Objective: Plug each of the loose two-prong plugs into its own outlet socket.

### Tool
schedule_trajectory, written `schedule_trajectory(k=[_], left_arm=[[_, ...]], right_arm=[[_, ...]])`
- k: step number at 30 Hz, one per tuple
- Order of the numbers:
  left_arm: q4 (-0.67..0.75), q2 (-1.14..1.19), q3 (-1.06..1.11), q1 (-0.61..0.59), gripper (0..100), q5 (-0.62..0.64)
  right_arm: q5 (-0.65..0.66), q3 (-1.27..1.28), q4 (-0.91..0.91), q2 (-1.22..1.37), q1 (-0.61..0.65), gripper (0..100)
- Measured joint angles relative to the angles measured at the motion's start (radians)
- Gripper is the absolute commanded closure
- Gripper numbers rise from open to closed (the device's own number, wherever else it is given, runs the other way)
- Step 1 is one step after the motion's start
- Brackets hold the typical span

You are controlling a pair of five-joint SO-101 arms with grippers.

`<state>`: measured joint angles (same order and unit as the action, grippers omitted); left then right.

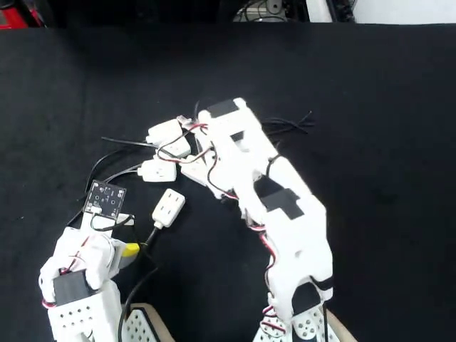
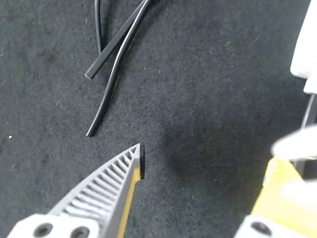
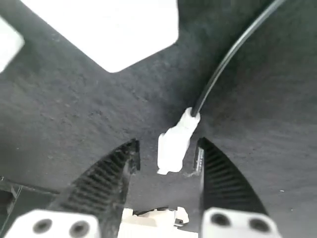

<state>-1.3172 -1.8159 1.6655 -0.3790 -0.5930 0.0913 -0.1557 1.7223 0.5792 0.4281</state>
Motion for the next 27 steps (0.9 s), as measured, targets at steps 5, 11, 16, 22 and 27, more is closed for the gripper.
schedule_trajectory(k=[5,11,16,22,27], left_arm=[[0.000,0.000,0.000,0.000,62,0.000],[0.000,0.000,0.000,0.000,62,0.000],[0.000,0.000,0.000,0.000,62,0.000],[0.000,0.000,0.000,0.000,62,-0.023],[0.000,0.000,0.000,0.000,62,-0.023]], right_arm=[[-0.005,0.000,0.000,0.009,-0.005,82.1],[0.023,0.000,0.000,0.015,-0.005,82.1],[0.023,0.000,0.000,0.015,-0.005,82.1],[0.023,0.000,0.002,0.069,-0.005,82.1],[0.023,0.000,0.002,0.092,-0.005,82.2]])
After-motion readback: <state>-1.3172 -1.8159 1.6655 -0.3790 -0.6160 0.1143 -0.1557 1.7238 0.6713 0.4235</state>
